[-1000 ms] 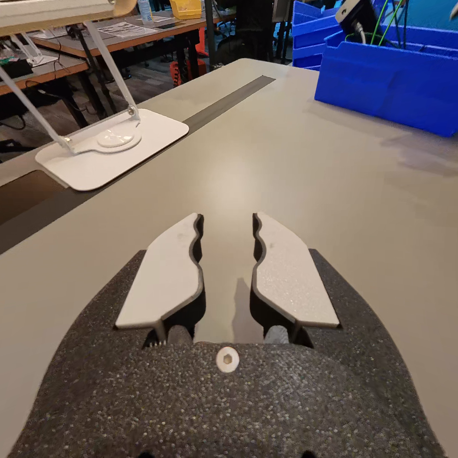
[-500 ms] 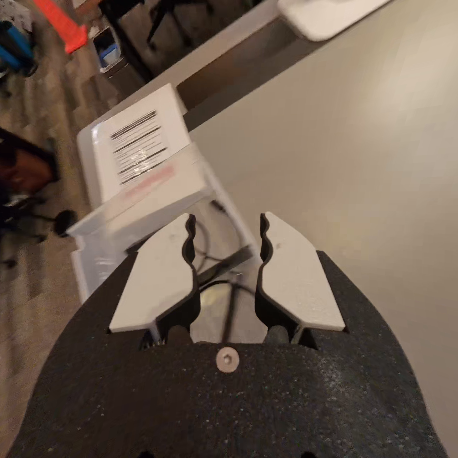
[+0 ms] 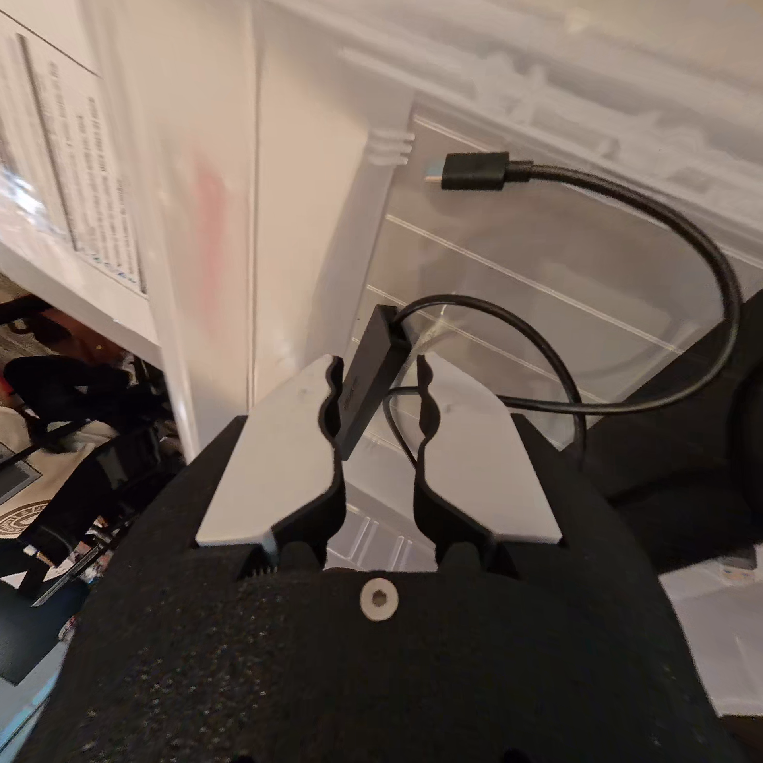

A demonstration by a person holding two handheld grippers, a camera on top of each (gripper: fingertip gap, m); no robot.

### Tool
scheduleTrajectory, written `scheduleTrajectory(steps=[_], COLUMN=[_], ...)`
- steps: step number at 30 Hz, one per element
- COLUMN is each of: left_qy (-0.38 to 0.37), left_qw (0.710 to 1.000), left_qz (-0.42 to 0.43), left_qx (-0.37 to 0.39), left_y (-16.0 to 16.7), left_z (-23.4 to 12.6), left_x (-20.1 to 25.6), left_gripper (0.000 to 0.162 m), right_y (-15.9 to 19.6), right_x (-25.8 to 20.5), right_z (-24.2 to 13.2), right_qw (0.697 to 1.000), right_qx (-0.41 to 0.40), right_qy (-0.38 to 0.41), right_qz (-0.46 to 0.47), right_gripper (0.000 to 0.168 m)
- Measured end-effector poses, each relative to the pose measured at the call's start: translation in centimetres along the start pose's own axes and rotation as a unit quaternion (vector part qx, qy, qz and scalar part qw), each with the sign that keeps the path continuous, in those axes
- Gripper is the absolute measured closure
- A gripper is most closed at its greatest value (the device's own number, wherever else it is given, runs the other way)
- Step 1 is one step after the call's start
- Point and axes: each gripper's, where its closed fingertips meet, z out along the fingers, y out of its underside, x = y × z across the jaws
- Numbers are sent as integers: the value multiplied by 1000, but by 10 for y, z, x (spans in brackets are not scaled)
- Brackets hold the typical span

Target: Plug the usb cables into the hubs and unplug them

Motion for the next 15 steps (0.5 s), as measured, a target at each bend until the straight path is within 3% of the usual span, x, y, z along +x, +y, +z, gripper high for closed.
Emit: scheduleTrajectory(steps=[4, 8, 11, 15], left_qy=[16, -32, -79, -193], left_qw=[998, 997, 996, 981], left_qz=[31, 39, 18, -26], left_qx=[-48, -59, -43, -9], left_y=[6, 7, 9, 13], left_z=[22, 14, -17, -94], left_x=[4, -10, -26, -60], left_gripper=[138, 151, 151, 152], right_y=[-1, -1, -2, -1], right_x=[0, 1, 0, -1], right_z=[-1, -1, -1, -1], right_qw=[1000, 1000, 1000, 1000], right_qx=[3, 5, 6, 5], right_qy=[-5, -9, -11, -12], right_qz=[6, 10, 12, 8], right_gripper=[120, 120, 120, 119])
